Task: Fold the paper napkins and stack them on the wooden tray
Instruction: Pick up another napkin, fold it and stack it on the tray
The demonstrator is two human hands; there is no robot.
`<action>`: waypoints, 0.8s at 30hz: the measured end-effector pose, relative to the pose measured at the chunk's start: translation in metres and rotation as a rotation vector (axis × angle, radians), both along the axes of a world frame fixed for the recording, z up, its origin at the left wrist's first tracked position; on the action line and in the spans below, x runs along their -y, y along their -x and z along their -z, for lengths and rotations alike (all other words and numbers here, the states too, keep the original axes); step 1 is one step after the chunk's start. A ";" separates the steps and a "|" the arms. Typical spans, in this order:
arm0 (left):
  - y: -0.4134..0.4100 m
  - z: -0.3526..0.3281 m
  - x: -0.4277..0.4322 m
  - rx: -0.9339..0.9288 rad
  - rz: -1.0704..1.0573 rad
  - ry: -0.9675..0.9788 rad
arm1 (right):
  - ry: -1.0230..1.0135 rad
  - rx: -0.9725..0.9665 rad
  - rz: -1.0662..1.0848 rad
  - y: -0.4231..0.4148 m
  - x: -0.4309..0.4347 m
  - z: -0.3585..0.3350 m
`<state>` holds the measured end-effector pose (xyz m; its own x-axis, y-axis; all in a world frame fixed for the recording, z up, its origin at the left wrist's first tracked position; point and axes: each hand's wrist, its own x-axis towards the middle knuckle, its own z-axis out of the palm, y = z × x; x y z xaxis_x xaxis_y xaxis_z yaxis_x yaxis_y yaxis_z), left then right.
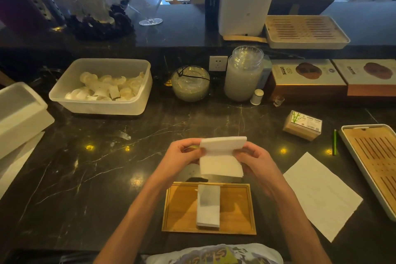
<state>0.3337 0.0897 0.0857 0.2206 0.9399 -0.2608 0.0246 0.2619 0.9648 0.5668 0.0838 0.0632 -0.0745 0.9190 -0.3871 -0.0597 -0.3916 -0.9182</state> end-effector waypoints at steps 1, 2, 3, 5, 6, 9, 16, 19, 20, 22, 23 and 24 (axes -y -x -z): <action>0.000 0.000 0.001 0.018 -0.004 0.005 | -0.015 0.012 -0.001 0.000 0.001 -0.001; 0.000 0.001 0.002 0.037 -0.007 0.010 | -0.037 0.030 -0.008 0.001 0.001 -0.002; 0.000 0.002 0.002 0.061 -0.008 0.019 | -0.063 0.045 -0.014 0.001 0.001 -0.003; 0.000 0.004 0.004 0.141 -0.010 0.072 | -0.112 0.071 -0.001 0.002 0.002 -0.003; 0.000 0.005 0.004 0.191 -0.013 0.119 | -0.133 0.086 0.014 0.002 0.002 -0.002; -0.002 0.005 0.007 0.264 -0.001 0.231 | -0.199 0.168 0.021 0.003 0.002 -0.001; -0.003 0.011 0.008 0.183 0.031 0.188 | -0.230 0.203 -0.051 0.004 0.003 -0.004; -0.005 0.014 0.009 0.143 -0.046 0.127 | -0.110 0.016 -0.040 0.003 0.004 -0.003; -0.006 0.015 0.009 0.125 -0.077 0.111 | -0.049 -0.031 -0.042 0.003 0.004 -0.002; -0.008 0.018 0.011 0.080 -0.114 0.081 | -0.006 -0.005 -0.060 0.003 0.005 0.001; -0.008 0.018 0.012 0.058 -0.112 0.071 | -0.012 0.031 -0.064 0.004 0.005 0.002; -0.008 0.019 0.014 0.042 -0.098 0.072 | -0.021 0.056 -0.055 0.004 0.005 0.004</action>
<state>0.3417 0.0759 0.0670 0.1408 0.9366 -0.3209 -0.0442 0.3297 0.9430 0.5626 0.0783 0.0593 -0.1038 0.9223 -0.3724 0.0134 -0.3731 -0.9277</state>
